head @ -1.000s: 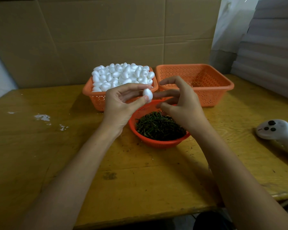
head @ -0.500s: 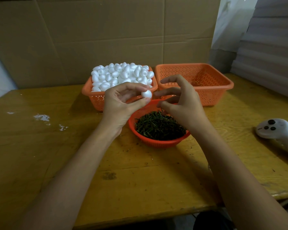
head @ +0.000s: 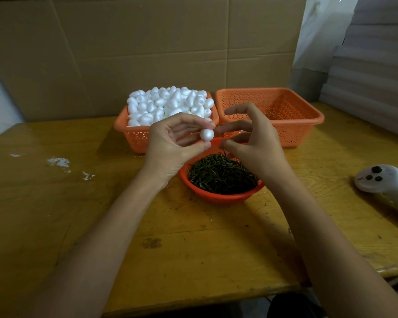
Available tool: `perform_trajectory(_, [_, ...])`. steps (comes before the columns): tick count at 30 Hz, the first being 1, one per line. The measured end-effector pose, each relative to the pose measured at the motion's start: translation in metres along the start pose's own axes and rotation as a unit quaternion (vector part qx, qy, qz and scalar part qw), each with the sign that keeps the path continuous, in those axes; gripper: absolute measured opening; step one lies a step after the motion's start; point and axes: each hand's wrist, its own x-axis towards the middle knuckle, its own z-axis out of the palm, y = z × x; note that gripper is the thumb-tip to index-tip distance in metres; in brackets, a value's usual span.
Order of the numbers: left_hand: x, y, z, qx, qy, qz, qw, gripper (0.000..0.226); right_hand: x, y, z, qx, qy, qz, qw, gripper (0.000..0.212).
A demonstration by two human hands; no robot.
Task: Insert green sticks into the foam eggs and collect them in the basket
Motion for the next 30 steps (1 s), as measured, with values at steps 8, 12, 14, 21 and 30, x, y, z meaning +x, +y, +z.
perform_trajectory(8, [-0.0004, -0.0018, 0.0027, 0.071, 0.008, 0.035, 0.997, 0.042, 0.0007, 0.0011, -0.0006, -0.004, -0.007, -0.002, 1.000, 0.053])
perform_trajectory(12, [-0.0008, -0.0012, 0.0027, 0.080, 0.006, 0.033, 0.996, 0.043, 0.0009, 0.0011, -0.0001, -0.006, -0.006, -0.003, 1.000, 0.054])
perform_trajectory(14, [-0.0006, -0.0006, 0.0026, 0.082, 0.005, 0.035, 0.996, 0.044, 0.0010, 0.0010, 0.0001, -0.007, -0.005, -0.003, 1.000, 0.054])
perform_trajectory(21, [-0.0008, -0.0011, 0.0022, 0.083, 0.005, 0.045, 0.996, 0.047, 0.0008, 0.0008, 0.0002, -0.004, 0.000, -0.002, 1.000, 0.054])
perform_trajectory(30, [-0.0010, -0.0042, 0.0017, 0.080, 0.005, 0.047, 0.996, 0.045, 0.0005, 0.0027, -0.0005, -0.002, -0.002, -0.011, 1.000, 0.053])
